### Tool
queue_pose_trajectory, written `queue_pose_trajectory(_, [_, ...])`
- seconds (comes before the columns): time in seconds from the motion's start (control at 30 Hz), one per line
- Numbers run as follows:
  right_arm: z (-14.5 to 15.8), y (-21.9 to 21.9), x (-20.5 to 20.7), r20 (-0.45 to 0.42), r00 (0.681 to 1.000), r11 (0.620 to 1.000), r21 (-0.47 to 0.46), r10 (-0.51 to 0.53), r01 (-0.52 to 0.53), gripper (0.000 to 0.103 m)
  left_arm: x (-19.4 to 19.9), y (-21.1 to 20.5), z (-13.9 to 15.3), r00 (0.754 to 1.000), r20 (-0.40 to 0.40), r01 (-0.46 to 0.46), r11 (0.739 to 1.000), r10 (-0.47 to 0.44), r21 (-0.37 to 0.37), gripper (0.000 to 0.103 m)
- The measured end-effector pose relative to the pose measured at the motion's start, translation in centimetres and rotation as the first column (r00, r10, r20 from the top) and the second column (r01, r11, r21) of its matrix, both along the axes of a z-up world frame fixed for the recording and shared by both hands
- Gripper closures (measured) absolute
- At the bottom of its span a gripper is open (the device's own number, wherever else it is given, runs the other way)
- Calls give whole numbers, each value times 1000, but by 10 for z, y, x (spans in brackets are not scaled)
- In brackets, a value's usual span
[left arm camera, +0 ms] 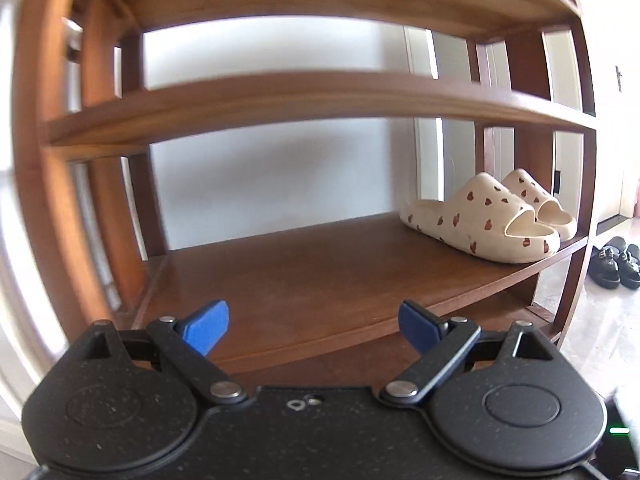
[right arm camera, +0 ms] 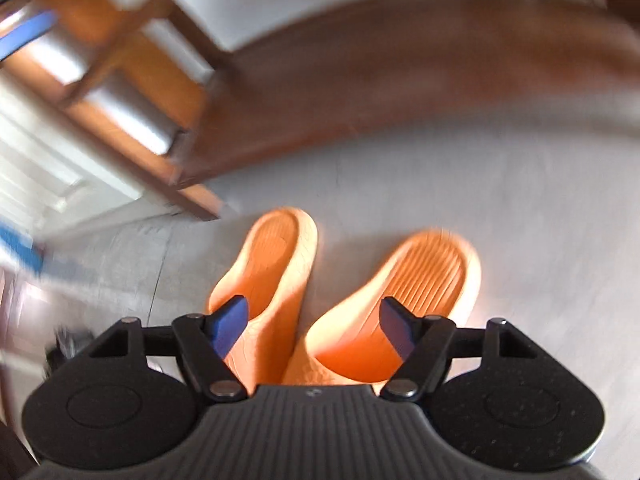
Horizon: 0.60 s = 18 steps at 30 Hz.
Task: Organize scattered shoes
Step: 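Move the right tool down over the orange slides on the floor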
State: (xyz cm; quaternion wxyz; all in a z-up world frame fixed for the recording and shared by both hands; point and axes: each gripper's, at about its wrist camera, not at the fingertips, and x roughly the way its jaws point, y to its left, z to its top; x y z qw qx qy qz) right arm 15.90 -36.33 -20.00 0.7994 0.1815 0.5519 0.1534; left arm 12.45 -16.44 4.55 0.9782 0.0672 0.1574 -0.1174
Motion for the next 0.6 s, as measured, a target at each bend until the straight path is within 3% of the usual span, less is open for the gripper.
queue_pose_trajectory(0.03, [-4, 8, 2, -27, 1000, 1000, -21, 3, -3, 29, -3, 6, -2, 1000, -12, -7, 1000, 7, -12, 7])
queue_pose_trajectory(0.17, [-22, 36, 12, -139, 990, 994, -111, 3, -19, 50, 1, 23, -14, 997, -83, -11, 998, 6, -61, 7])
queue_pose_trajectory(0.2, [-28, 43, 14, -158, 987, 990, -136, -1, -20, 56, 3, 26, -16, 996, -89, -7, 998, 1, -70, 7])
queue_pose_trajectory(0.23, [-33, 49, 16, -165, 986, 988, -154, -13, -13, 68, 4, 29, -17, 996, -90, -2, 997, -5, -76, 7])
queue_pose_trajectory(0.27, [-35, 52, 16, -163, 986, 988, -152, -18, -7, 72, 5, 33, -18, 996, -87, 1, 997, -8, -82, 7])
queue_pose_trajectory(0.43, [-25, 74, 10, -41, 999, 993, -120, -2, -3, 78, 9, 46, -24, 996, -88, 13, 995, -21, -96, 7])
queue_pose_trajectory(0.53, [-20, 91, 9, -21, 998, 984, -169, 51, -53, 72, 10, 51, -28, 995, -101, 17, 996, -26, -84, 7])
queue_pose_trajectory(0.6, [-20, 91, 9, -26, 999, 987, -159, 33, -37, 65, 11, 53, -32, 994, -107, 22, 998, -28, -62, 7])
